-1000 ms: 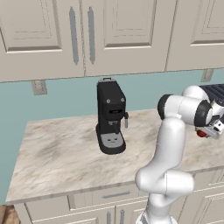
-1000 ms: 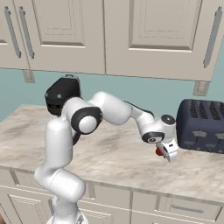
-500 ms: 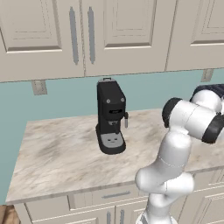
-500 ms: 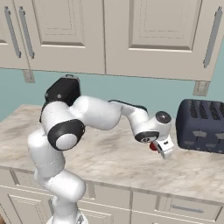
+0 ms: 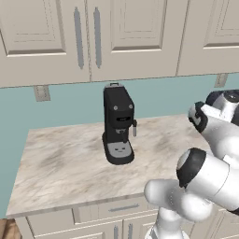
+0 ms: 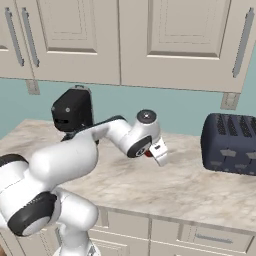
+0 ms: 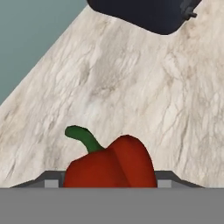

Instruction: Place the bell pepper in the correct fridge rack based on whether it is a fruit or vegetable. Finally, close the fridge door.

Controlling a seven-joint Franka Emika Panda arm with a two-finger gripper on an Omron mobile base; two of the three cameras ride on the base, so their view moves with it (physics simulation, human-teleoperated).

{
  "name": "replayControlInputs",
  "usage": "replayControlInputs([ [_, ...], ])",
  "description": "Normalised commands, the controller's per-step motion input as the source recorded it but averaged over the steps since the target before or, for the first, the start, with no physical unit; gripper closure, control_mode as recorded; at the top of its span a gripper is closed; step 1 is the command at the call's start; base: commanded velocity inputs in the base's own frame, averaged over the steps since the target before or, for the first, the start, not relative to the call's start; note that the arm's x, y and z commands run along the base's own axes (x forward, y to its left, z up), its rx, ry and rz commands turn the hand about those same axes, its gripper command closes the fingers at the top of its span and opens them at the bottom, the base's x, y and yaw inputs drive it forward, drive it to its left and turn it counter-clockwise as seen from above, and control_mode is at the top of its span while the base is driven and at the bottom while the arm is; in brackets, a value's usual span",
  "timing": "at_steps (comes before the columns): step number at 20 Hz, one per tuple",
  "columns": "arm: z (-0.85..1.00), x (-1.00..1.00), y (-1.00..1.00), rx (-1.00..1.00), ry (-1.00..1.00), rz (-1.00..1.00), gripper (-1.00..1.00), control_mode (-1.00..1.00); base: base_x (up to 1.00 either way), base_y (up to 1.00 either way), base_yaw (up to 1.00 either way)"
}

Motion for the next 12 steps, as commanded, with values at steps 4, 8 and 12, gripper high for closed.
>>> replayControlInputs([
  [4, 0.68, -0.29, 0.90, 0.00, 0.09, 0.02, 1.00, -1.00, 0.00, 0.00, 0.00],
  [8, 0.65, -0.57, 0.77, 0.00, 0.12, 0.07, 1.00, -1.00, 0.00, 0.00, 0.00],
  [12, 0.57, -0.62, 0.55, 0.08, 0.16, 0.15, 1.00, -1.00, 0.00, 0.00, 0.00],
])
